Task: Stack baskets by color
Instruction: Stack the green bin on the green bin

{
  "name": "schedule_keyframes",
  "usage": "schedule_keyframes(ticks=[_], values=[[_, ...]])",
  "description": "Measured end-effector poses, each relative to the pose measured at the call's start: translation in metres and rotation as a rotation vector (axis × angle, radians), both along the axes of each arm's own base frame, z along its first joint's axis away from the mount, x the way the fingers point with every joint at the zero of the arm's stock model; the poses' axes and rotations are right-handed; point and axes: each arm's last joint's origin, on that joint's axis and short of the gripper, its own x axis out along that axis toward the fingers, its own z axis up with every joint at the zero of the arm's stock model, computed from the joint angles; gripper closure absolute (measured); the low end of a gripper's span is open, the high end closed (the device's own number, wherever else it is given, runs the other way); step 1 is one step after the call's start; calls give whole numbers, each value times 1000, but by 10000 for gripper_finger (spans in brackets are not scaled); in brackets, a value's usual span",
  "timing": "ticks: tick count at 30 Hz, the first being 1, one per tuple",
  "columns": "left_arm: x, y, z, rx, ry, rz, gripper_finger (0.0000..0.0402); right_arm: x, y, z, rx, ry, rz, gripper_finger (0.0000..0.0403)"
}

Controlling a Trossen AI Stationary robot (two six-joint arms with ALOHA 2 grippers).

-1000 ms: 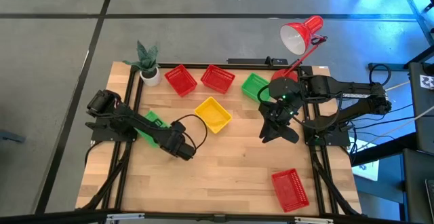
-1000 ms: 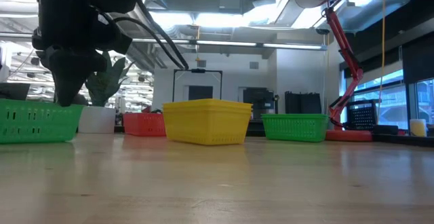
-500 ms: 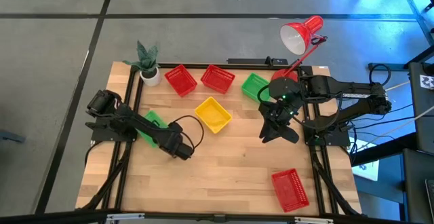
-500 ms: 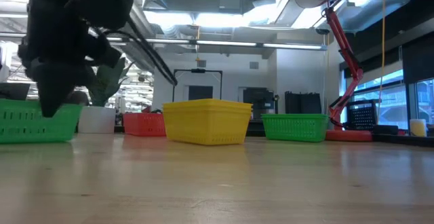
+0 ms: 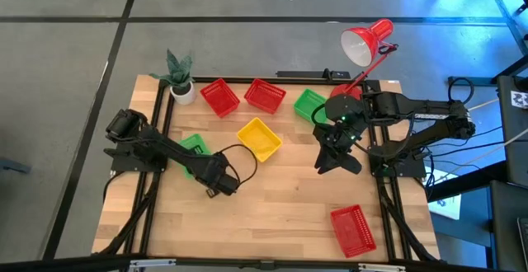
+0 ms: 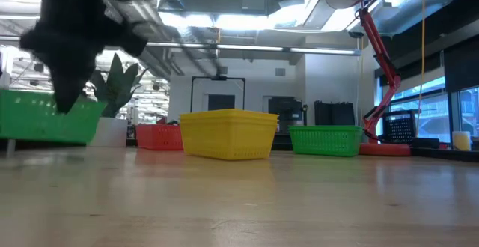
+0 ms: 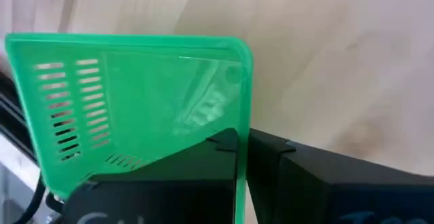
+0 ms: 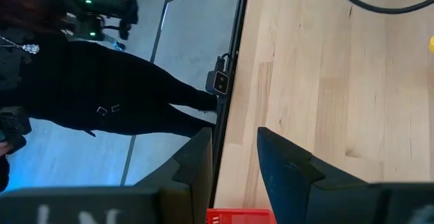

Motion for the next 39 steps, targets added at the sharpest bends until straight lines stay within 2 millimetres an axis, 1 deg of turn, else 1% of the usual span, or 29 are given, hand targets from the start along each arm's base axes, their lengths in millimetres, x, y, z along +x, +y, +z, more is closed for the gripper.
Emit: schedule_keyframes(ticks=[2,4,8,11,15,17,20,23,26,29,32,35,39], values=[[8,-3,17,-11,-30,-20,400,0,0,0,0,6,0,286],[15,-6,39,7,-71,-66,400,-1,0,-1,-5,9,5,286],[30,-15,84,4,-169,-296,401,-1,1,-2,-54,-39,62,286],[39,-19,115,-52,-217,-521,401,-1,1,-1,-121,-113,120,286],[46,-25,150,-162,-302,-800,401,3,-1,-3,-253,-178,122,286],[49,-25,166,-221,-374,-874,401,5,-3,-5,-321,-197,116,286],[54,-21,185,-305,-476,-932,401,11,-2,-9,-386,-213,135,286],[59,-17,199,-371,-570,-976,401,18,1,-12,-427,-268,193,286],[66,-12,204,-441,-656,-1011,401,28,6,-14,-455,-332,234,286],[71,-9,207,-486,-711,-1039,401,38,12,-15,-470,-401,253,286],[74,-6,208,-483,-737,-1040,401,48,14,-17,-470,-440,248,286],[75,-4,209,-481,-748,-1040,401,55,14,-21,-471,-442,247,286],[76,-6,210,-530,-768,-1066,401,65,15,-26,-472,-459,241,286]])
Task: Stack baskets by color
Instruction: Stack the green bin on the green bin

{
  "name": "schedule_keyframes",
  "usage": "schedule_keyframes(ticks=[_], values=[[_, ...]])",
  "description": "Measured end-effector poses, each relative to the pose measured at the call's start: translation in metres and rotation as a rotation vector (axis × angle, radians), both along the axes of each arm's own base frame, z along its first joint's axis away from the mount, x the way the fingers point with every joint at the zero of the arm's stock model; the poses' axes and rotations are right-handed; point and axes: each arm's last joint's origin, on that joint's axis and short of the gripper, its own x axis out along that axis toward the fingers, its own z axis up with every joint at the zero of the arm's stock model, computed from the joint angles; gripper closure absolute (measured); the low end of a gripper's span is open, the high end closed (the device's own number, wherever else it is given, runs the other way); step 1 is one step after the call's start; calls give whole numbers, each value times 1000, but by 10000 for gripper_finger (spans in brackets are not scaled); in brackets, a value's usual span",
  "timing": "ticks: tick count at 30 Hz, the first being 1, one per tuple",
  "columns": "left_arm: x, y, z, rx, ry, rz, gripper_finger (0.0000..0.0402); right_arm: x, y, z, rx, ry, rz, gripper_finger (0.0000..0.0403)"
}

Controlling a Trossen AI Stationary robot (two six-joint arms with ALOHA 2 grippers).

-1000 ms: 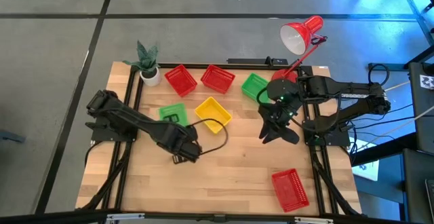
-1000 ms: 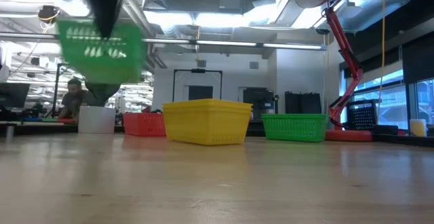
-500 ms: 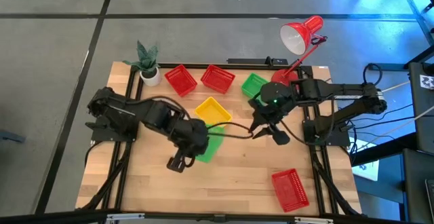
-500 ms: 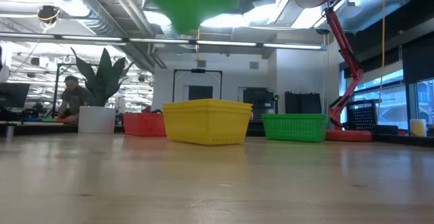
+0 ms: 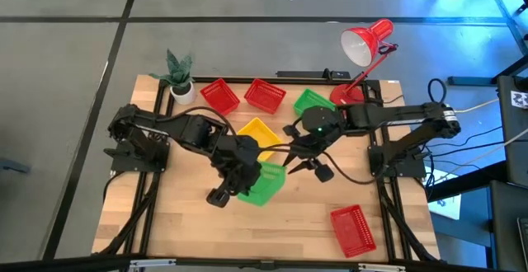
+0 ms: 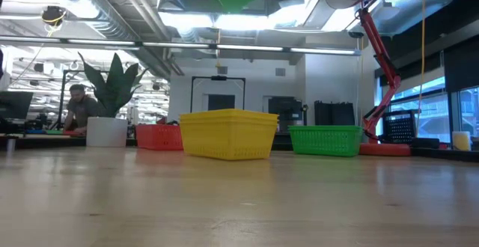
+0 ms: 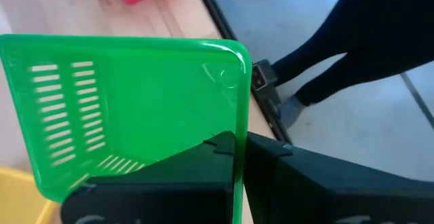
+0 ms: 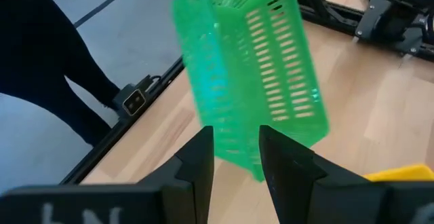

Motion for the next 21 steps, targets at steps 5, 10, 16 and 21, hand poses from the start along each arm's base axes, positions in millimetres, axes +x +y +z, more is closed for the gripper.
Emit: schedule_keyframes(ticks=[5,10,16,21], values=[[1,-1,1,-6,-8,-4,401,6,0,-4,1,-1,1,286],[2,-1,2,-17,-38,-23,401,8,1,-6,4,6,-1,286],[4,0,3,-9,-53,-15,401,8,2,-7,43,11,46,286],[5,2,3,6,-59,4,401,9,3,-6,67,17,42,286]])
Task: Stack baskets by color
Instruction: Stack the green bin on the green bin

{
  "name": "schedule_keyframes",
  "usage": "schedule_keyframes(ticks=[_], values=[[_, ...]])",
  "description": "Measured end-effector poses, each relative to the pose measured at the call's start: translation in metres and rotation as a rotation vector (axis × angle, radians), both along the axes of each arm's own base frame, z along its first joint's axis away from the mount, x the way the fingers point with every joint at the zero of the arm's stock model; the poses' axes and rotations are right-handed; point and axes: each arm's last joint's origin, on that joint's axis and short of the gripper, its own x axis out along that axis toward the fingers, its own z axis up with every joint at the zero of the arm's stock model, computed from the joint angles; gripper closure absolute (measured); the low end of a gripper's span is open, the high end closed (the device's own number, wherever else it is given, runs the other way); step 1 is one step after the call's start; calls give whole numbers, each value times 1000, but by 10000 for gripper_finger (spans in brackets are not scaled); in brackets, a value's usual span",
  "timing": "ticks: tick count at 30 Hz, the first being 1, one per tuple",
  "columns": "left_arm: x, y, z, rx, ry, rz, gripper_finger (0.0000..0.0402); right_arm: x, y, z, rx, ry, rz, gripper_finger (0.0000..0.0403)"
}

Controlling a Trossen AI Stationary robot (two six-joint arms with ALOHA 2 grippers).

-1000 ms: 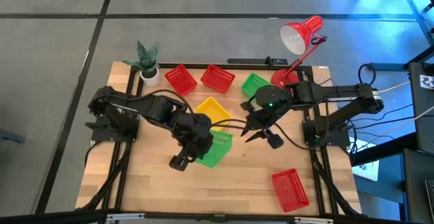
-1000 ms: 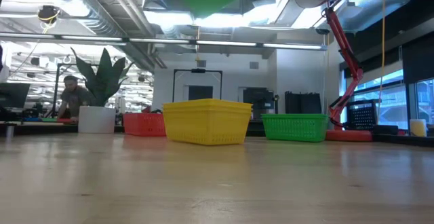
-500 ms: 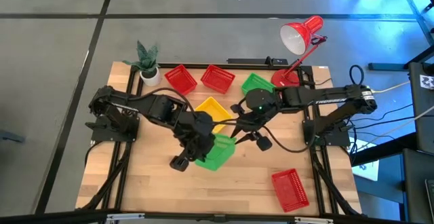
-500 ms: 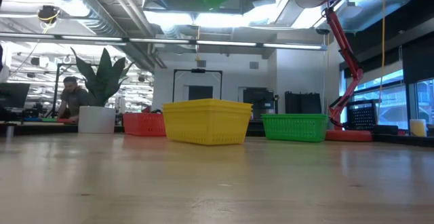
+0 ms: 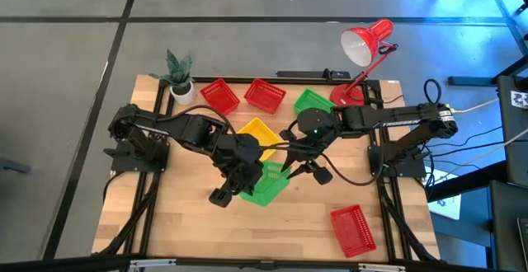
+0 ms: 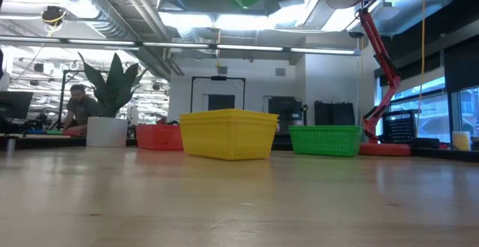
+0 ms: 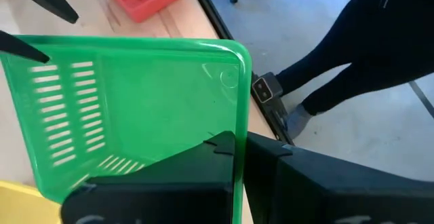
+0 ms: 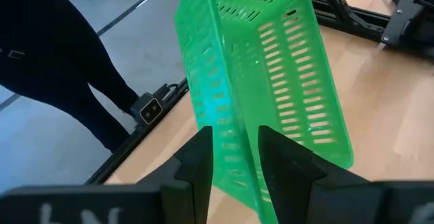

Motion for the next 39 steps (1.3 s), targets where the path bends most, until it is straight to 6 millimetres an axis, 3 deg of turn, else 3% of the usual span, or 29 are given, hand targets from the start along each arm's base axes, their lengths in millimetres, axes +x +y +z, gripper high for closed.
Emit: schedule_keyframes(ticks=[10,18,26,39], values=[[5,7,2,-1,-43,5,401,14,2,-19,14,79,-13,290],[5,7,2,21,-45,17,399,15,3,-23,30,103,22,391],[4,10,0,54,-4,185,367,13,2,-23,25,127,8,397],[6,12,1,55,-8,260,287,11,2,-24,35,164,-12,401]])
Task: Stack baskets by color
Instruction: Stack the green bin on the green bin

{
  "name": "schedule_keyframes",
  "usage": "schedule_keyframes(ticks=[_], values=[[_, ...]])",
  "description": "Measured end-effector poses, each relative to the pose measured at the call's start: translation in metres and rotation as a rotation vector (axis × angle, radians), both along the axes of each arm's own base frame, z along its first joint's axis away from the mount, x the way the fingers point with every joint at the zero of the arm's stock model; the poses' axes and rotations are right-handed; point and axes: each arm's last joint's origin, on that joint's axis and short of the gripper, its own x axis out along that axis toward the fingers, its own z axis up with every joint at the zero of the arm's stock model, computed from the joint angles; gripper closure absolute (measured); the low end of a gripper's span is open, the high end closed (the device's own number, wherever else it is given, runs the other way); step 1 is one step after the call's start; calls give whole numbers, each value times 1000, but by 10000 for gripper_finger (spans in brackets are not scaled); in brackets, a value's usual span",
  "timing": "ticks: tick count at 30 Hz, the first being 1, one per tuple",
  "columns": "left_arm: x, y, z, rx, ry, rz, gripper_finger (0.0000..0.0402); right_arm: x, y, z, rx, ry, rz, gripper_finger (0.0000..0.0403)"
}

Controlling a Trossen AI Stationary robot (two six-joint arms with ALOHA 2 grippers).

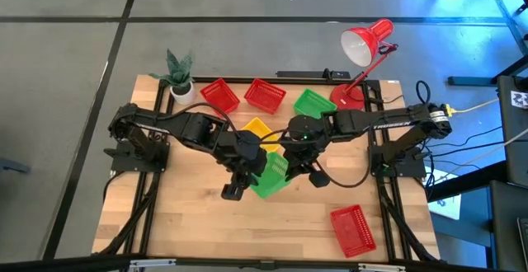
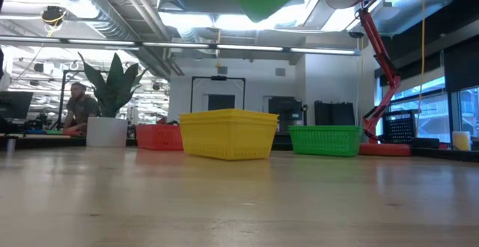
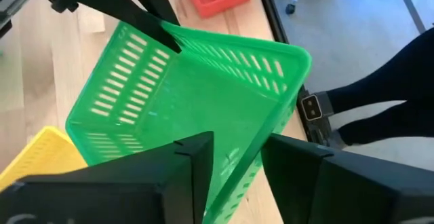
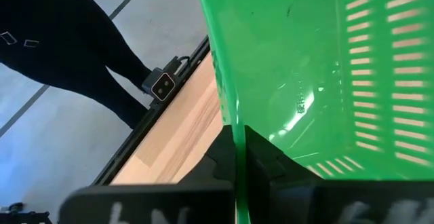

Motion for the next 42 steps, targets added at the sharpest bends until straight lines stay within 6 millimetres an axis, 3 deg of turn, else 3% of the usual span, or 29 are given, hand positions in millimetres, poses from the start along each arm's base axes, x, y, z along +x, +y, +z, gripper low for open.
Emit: schedule_keyframes(ticks=[3,13,19,25,29,36,42], values=[[-1,1,1,6,-5,-3,285,-3,-1,3,-10,10,-38,401],[-21,0,26,276,-178,-9,287,-30,-10,25,-96,20,-233,401],[-35,6,39,375,-225,87,287,-48,-18,29,-145,132,-554,401],[-46,7,45,407,-233,115,287,-60,-31,20,-194,275,-1114,401],[-51,5,48,406,-241,105,287,-65,-41,11,-235,328,-1327,401],[-51,5,45,417,-220,102,287,-64,-66,-20,-322,471,-1391,401],[-51,6,45,429,-216,111,287,-57,-100,-38,-417,498,-1389,401]])
